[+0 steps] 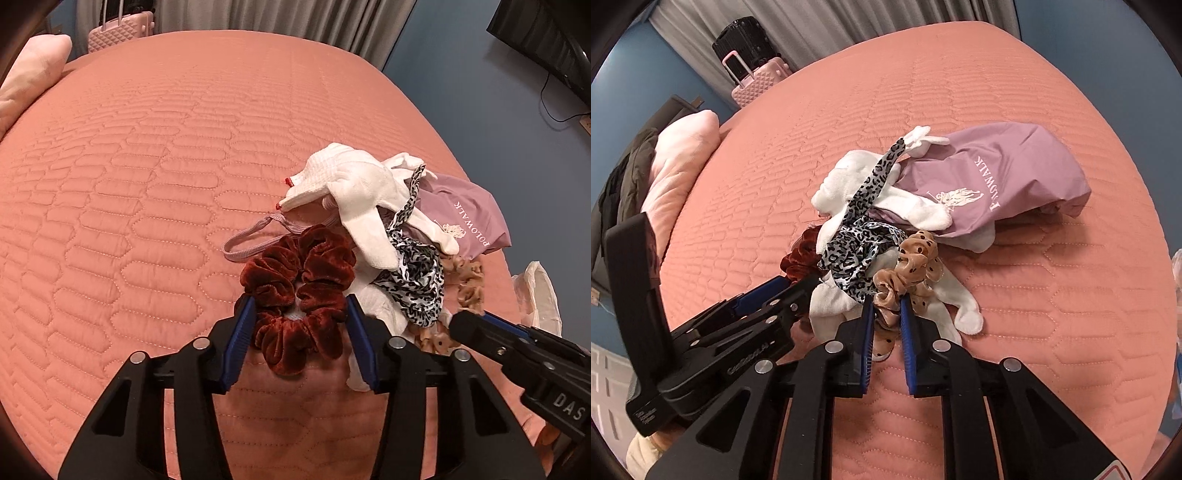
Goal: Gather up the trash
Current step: 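Grasp the dark red scrunchie with the left tool while the right grasps the tan scrunchie, then carry both scrunchies to the wastebasket and open both tools over it, then move both open tools back to the item pile on the bed, then grasp the white glove with the left tool while the right grasps the leopard-print strap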
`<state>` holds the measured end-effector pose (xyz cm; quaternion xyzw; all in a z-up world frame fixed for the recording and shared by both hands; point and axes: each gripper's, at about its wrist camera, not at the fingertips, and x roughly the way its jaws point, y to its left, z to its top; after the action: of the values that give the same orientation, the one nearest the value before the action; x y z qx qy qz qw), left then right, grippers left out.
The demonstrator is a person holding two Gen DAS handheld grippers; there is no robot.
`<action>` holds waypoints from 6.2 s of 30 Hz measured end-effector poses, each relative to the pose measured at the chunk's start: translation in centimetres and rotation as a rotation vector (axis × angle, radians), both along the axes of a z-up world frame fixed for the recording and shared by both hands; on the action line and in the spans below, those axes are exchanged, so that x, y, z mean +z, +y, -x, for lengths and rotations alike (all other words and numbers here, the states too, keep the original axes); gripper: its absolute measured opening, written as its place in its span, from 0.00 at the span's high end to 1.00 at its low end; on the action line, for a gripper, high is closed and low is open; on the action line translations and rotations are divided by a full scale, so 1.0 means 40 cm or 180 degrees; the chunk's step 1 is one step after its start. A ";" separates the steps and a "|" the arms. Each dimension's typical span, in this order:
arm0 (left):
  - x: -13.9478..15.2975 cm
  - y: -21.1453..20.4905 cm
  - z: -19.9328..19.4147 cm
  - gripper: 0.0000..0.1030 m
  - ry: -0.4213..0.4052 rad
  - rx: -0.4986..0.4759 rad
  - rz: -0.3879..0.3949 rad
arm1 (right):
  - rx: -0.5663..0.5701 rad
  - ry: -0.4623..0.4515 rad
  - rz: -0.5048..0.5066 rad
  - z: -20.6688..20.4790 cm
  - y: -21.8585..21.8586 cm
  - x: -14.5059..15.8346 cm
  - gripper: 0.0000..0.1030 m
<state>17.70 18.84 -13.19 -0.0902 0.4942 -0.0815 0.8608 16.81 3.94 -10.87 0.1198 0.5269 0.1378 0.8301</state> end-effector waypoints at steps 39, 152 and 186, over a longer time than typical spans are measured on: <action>0.300 -0.433 0.202 0.87 -0.0614 -0.0737 0.0059 | -0.0755 -0.0726 -0.0315 0.296 -0.422 0.259 0.88; 0.160 -0.027 0.140 0.32 -0.0186 0.0477 0.0293 | -0.0045 -0.0451 0.0166 0.101 -0.082 0.162 0.70; 0.023 -0.042 0.059 0.40 0.0174 0.0362 0.0408 | -0.0022 -0.0121 0.0187 -0.010 -0.031 -0.011 0.99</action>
<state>15.34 17.17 -12.27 -0.1752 0.5054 -0.0615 0.8427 17.22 2.72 -11.30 0.0945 0.5144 0.1217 0.8436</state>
